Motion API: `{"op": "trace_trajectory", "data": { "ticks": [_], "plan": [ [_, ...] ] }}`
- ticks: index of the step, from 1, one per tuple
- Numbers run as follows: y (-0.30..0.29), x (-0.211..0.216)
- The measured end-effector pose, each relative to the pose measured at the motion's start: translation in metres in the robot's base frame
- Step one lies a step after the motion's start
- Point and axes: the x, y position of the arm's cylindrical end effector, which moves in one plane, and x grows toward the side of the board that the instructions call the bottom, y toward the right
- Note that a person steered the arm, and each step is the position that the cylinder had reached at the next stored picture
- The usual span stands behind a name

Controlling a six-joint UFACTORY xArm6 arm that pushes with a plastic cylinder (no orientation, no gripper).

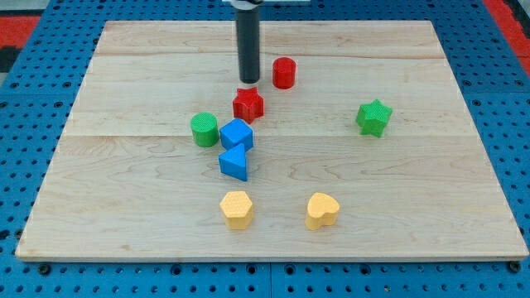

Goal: Push the green circle to the left of the triangle

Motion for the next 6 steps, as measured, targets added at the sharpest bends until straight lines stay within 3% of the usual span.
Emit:
{"op": "trace_trajectory", "data": {
  "ticks": [1,2,3,5,6],
  "plan": [
    [-0.059,0.013],
    [-0.077,0.042],
    [-0.043,0.035],
    [-0.040,0.093],
    [-0.069,0.126]
  ]
}}
